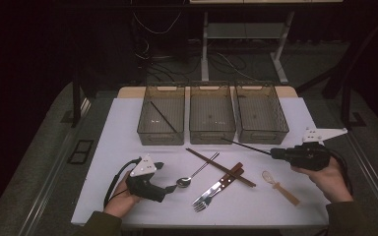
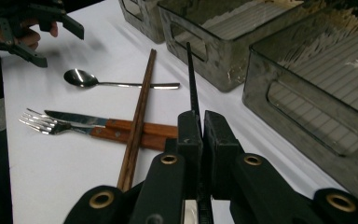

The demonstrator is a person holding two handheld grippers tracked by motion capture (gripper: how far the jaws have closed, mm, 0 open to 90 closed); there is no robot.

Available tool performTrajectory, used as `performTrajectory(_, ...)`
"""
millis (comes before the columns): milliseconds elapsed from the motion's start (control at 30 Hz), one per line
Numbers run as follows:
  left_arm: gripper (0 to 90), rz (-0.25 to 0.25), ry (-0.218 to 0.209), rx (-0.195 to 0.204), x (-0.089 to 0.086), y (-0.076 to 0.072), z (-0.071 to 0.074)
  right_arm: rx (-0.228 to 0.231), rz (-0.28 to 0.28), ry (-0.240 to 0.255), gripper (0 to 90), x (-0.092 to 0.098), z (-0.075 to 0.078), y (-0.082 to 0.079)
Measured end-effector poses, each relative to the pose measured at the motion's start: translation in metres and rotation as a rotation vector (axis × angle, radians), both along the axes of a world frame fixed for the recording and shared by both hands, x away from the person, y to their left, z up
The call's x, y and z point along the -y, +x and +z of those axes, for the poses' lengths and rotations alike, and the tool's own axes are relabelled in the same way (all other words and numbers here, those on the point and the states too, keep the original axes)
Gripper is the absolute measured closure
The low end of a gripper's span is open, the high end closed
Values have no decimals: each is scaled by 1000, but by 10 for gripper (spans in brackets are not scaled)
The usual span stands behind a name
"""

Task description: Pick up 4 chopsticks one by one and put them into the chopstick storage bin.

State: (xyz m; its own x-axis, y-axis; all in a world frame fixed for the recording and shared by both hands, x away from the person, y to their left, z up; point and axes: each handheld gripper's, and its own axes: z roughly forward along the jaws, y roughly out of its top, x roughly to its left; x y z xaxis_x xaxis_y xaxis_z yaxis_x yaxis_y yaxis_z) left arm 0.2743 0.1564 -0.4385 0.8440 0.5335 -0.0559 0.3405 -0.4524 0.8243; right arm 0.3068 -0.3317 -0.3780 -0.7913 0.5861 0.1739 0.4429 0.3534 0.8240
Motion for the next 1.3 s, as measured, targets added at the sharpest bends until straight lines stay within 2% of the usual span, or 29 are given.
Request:
performTrajectory(800,101,0,0,7,-1,0,1,32,38,64,859,-41,16,25)
performTrajectory(1033,101,3,1,8,-1,0,1,46,23,69,859,-49,22,31)
performTrajectory(1100,101,15,-14,3,0,-1,0,47,19,70,859,-52,24,33)
performTrajectory(1233,101,19,-10,3,0,-1,0,58,1,49,859,-60,27,38)
performTrajectory(1300,101,17,-9,8,0,0,0,59,-10,65,859,-65,29,41)
